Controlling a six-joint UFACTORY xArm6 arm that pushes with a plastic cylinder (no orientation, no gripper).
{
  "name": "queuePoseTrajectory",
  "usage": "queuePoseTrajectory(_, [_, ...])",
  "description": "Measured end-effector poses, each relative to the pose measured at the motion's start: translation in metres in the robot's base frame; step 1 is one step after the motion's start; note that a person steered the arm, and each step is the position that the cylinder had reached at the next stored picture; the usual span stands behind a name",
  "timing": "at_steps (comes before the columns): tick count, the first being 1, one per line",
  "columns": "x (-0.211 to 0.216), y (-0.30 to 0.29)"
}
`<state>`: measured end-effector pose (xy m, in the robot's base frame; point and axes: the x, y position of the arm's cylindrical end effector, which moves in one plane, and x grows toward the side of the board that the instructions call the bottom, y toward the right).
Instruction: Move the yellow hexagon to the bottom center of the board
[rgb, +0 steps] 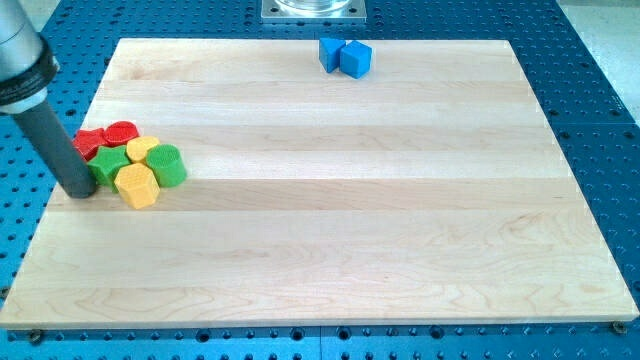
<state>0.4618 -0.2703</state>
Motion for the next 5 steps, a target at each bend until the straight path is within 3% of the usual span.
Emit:
queuePoseTrajectory(1, [-0.015, 0.015])
queuePoseTrajectory(2, [-0.011, 0.085])
queuePoseTrajectory(5, [0.076, 0.145])
